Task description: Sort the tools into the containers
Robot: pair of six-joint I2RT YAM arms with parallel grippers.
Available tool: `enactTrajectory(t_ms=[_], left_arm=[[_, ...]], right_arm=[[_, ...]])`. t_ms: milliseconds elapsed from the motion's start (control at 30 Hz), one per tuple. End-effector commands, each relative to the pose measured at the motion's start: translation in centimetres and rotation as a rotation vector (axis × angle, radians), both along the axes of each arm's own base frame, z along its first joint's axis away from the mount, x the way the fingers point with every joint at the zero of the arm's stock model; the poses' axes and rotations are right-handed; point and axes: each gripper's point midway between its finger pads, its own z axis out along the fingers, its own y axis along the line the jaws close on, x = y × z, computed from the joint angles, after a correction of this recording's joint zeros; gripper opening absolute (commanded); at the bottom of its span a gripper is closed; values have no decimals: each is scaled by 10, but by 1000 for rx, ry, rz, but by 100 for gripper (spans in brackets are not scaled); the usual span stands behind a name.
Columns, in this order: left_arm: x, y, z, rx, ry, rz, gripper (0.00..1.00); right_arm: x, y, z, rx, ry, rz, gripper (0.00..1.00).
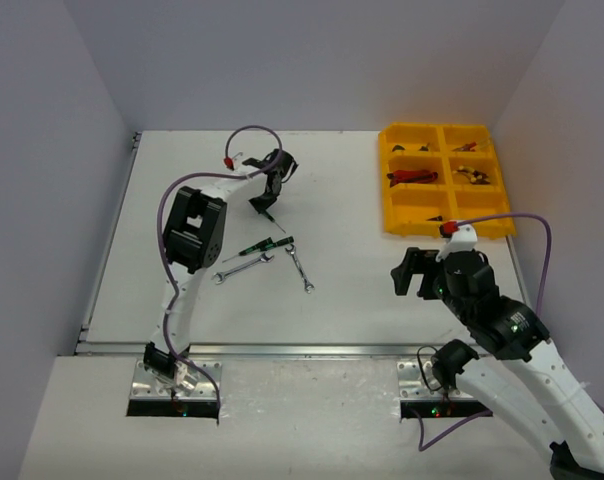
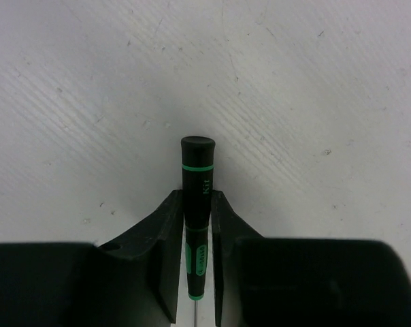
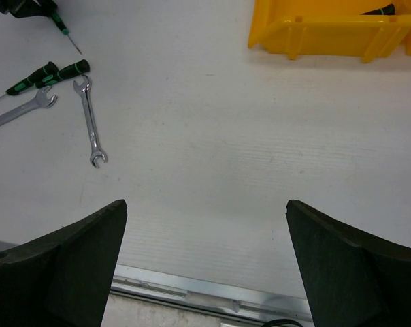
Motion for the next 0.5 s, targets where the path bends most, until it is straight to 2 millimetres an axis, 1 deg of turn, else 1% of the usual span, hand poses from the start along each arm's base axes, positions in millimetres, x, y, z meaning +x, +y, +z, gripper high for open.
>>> enactTrajectory(t_ms=[0, 33, 100, 133, 167, 200, 267, 300, 333, 367, 433, 467], left_arm=[[-9, -17, -18, -61, 46, -14, 0], [-7, -18, -16, -65, 38, -15, 0], [0, -25, -7, -91, 1, -49, 0], [-3, -26, -9, -94, 16, -70, 0], [13, -42, 5, -161, -64, -137, 0], [21, -61, 16, -238, -115, -214, 0], [30, -83, 37, -313, -230, -315, 0], [28, -90, 39, -338, -261, -358, 0], [40, -105, 65, -372, -383, -397, 0], [43, -112, 91, -386, -460, -425, 0], [51, -129, 133, -363, -615, -491, 0], [54, -144, 157, -345, -695, -545, 0]], right_arm=[[4, -2, 7, 8, -40, -16, 99], [3, -3, 6, 8, -39, -18, 99], [3, -4, 9, 7, -45, -20, 99], [2, -4, 10, 9, -49, -21, 99], [2, -4, 11, 12, -52, -22, 99], [2, -5, 12, 15, -55, -23, 99], [2, -5, 13, 17, -58, -22, 99], [2, -4, 14, 16, -56, -21, 99], [1, -5, 13, 15, -54, -22, 99], [1, -5, 13, 16, -52, -21, 99], [1, -6, 13, 16, -53, -25, 99], [1, -6, 13, 16, -54, -27, 99]])
